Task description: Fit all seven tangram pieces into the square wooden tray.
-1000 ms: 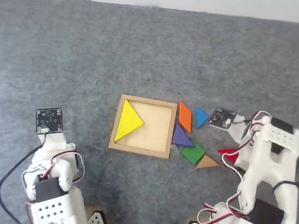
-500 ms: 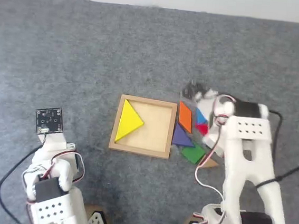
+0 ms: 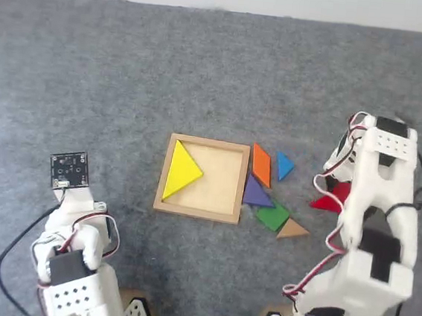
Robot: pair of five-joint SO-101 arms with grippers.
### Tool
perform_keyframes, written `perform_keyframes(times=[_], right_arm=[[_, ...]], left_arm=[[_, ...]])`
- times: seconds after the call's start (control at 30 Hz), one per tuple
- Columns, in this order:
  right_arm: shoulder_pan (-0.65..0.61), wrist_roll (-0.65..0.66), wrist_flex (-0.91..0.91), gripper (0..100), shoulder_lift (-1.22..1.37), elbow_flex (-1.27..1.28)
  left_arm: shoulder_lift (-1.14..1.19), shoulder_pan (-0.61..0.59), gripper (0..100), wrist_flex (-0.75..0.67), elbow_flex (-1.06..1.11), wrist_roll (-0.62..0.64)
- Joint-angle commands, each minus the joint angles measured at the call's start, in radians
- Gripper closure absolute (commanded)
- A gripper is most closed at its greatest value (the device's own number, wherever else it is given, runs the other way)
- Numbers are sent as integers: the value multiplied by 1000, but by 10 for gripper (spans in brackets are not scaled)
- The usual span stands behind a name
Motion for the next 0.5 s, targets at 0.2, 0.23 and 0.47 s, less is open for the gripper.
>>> perform_keyframes(times=[0.2,0.23,0.47], right_arm=[[62,-193,1,761,-54,-64],[54,-216,5,761,-73,-64],[-84,-244,-1,761,-140,-64]], left_arm=[[5,-6,988,-17,-18,0],[5,-6,988,-17,-18,0],[5,-6,988,-17,-18,0]])
